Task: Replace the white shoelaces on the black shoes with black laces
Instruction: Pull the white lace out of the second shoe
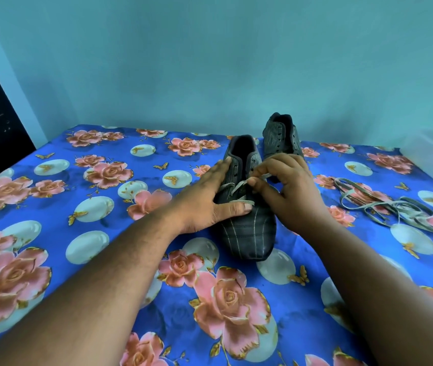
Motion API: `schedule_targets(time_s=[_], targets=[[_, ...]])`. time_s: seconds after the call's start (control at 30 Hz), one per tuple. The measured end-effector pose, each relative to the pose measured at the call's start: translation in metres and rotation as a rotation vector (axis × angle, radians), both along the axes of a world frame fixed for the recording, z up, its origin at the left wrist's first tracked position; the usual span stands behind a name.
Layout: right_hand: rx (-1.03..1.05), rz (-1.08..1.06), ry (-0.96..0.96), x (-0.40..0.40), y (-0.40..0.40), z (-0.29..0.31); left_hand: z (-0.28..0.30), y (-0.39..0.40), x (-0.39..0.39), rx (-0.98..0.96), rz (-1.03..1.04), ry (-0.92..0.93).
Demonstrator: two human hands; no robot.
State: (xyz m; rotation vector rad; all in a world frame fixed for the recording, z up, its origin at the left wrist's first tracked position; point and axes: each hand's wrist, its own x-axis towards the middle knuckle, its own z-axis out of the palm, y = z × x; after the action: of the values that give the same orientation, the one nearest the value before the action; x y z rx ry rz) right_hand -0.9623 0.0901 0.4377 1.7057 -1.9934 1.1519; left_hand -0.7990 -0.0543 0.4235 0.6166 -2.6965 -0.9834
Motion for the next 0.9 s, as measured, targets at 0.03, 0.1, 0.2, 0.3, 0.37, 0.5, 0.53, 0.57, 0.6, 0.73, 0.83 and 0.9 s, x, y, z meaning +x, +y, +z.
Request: schedule_targets(time_s=[0.03,0.1,0.2,0.3,0.37,0.5,0.53,0.57,0.6,0.73,0.83,0.9], targets=[[-0.008,0.015,-0.065,0.001,0.0,0.001,0.0,0.0,0.0,0.002,-0.002,0.001],[-0.048,0.035,-0.254,0.002,0.003,0.006,0.001,0.001,0.0,0.001,-0.005,0.005],[-0.162,0.027,-0.555,0.004,0.006,0.015,0.003,0.002,0.001,0.004,-0.006,0.003],[-0.287,-0.098,-0.623,0.0,0.008,0.018,0.004,0.002,0.001,0.018,-0.01,0.005],[-0.27,-0.168,-0.542,-0.003,0.009,0.015,0.003,0.002,0.001,0.017,-0.011,0.001],[-0.096,-0.226,-0.148,-0.003,0.008,0.006,0.004,0.003,0.003,0.01,-0.01,-0.01],[-0.062,-0.191,-0.088,-0.002,0.007,0.005,0.004,0.003,0.003,0.009,-0.007,-0.011],[-0.03,-0.159,-0.035,0.001,0.006,0.006,0.004,0.003,0.002,0.008,-0.005,-0.009],[-0.004,-0.128,0.01,0.004,0.004,0.005,0.004,0.003,0.002,0.006,-0.004,-0.004],[0.009,-0.037,0.057,0.004,-0.001,-0.001,0.001,0.0,0.0,-0.003,-0.001,0.009],[-0.046,0.023,-0.063,0.002,-0.001,0.0,0.0,-0.001,-0.001,0.009,-0.006,0.028],[-0.103,0.015,-0.183,0.003,0.001,0.004,-0.001,-0.001,-0.001,0.015,-0.014,0.044]])
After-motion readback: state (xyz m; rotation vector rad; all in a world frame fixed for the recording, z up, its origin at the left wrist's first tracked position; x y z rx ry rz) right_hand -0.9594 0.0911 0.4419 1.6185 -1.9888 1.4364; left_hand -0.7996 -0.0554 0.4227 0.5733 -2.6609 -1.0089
